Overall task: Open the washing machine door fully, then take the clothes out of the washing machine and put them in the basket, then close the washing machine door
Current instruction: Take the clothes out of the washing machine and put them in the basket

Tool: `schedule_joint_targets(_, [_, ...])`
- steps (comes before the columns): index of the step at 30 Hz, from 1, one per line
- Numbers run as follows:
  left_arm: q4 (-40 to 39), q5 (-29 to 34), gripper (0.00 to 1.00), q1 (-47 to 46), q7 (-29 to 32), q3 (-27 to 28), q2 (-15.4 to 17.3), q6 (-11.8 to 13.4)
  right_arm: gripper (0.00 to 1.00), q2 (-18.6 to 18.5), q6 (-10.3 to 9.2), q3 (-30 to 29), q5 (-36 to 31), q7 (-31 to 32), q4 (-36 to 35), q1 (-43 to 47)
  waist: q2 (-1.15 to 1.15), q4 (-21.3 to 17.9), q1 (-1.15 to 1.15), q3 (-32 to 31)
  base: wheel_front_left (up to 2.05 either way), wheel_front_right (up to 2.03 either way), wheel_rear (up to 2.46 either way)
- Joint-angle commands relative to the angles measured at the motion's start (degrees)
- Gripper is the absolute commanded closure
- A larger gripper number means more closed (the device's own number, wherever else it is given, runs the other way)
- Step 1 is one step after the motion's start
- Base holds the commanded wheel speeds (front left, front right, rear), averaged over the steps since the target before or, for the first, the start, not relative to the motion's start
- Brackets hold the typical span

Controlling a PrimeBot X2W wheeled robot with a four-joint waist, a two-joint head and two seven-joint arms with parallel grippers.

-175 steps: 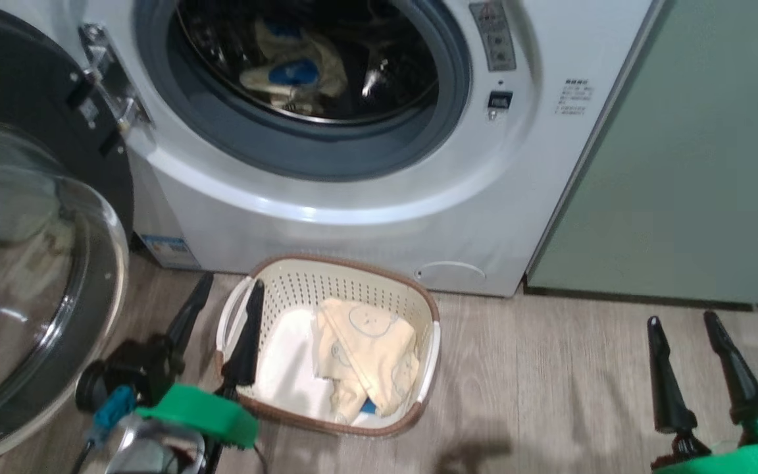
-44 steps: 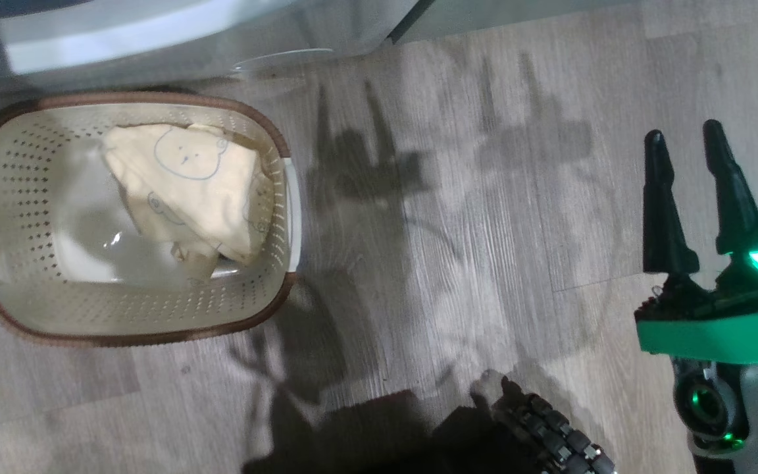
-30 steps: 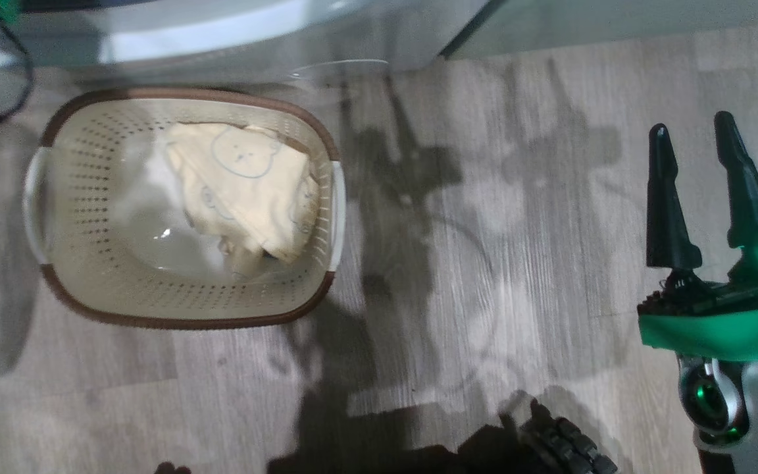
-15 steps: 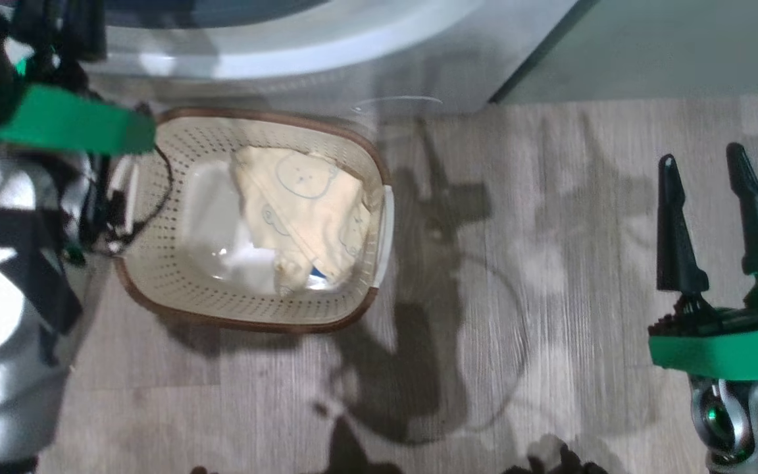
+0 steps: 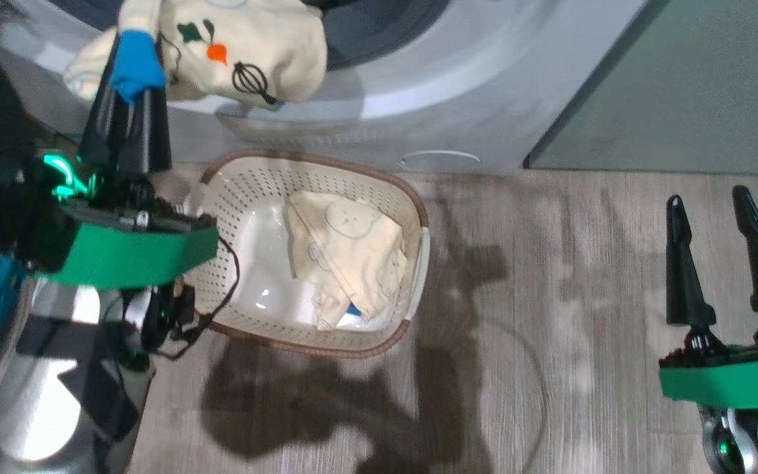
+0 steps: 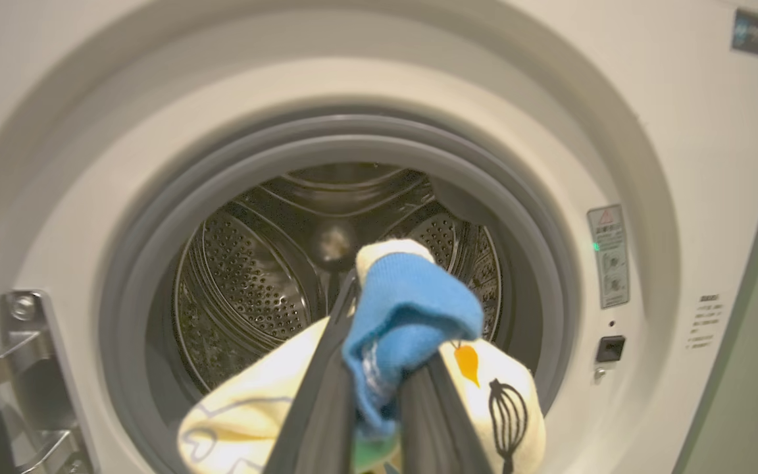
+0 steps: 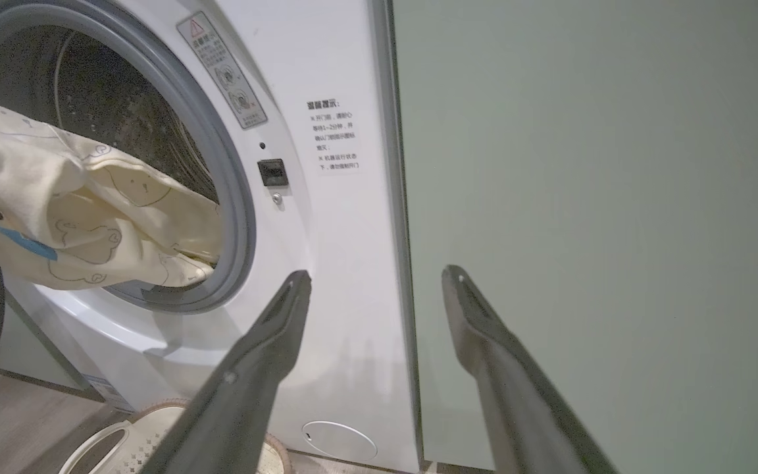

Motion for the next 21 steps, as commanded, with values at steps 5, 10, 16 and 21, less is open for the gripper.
schedule_joint_targets(5, [-7.25,1.35,1.0,2.91,-0.27,2.89,0.17,-0.37,0.0,-1.29,0.22,0.93,-0.62,-0.37,-1.31,2.15,-0.01,2.3,0.01,-4.32,0.0,0.0,0.0])
schedule_joint_targets(10, [-9.25,1.69,1.0,7.49,-0.28,2.61,-0.95,-0.77,0.0,-1.41,0.22,1.47,-0.4,-0.37,-0.97,3.04,-0.01,2.69,0.01,-6.64,0.0,0.0,0.0])
schedule_joint_targets(16, [-3.92,0.13,1.0,11.56,-0.29,0.82,-2.84,-2.21,0.0,-1.45,0.22,2.03,-0.02,-0.37,-0.97,3.37,-0.01,2.54,0.01,-7.2,0.0,0.0,0.0])
schedule_joint_targets(21, [3.77,-0.37,1.0,12.21,-0.29,-1.61,-4.23,-4.15,0.0,-1.35,0.22,2.31,0.22,-0.37,-1.13,3.14,-0.01,1.93,0.01,-6.41,0.0,0.0,0.0])
